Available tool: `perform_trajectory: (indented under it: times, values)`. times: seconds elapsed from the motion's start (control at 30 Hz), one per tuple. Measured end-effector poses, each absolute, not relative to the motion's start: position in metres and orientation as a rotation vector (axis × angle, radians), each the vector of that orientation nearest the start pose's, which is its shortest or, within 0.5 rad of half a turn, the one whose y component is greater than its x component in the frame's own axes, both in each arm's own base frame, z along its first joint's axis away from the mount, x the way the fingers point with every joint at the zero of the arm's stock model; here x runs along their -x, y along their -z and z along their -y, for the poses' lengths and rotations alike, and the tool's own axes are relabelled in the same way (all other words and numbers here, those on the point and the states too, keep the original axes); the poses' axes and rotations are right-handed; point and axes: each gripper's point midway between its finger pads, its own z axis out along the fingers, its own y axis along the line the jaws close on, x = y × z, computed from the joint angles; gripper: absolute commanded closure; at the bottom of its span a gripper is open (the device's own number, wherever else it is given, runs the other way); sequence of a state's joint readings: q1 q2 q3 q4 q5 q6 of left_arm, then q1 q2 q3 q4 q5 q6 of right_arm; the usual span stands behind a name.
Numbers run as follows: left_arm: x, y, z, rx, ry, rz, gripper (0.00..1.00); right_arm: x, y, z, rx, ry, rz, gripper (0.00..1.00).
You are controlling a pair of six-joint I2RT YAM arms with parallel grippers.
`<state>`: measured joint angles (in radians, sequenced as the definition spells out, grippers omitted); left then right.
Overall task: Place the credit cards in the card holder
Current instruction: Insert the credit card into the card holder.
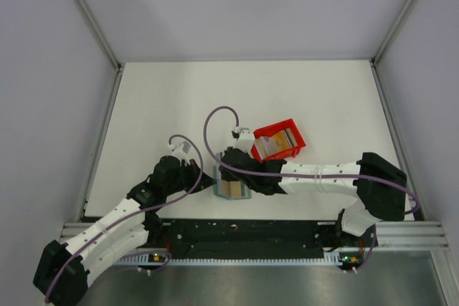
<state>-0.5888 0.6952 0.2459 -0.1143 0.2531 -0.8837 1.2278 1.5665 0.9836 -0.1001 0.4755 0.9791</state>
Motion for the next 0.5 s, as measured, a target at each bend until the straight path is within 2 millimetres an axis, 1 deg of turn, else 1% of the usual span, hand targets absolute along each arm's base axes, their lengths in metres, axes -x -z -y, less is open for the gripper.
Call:
perform_trajectory:
  times: [0.5]
  values:
    - [-0.1656, -0.0819, 0.2009, 0.180, 1.081, -2.328, 1.00, -0.1921, -0.1169, -0.3873, 0.023, -0.687, -2.265, 1.00]
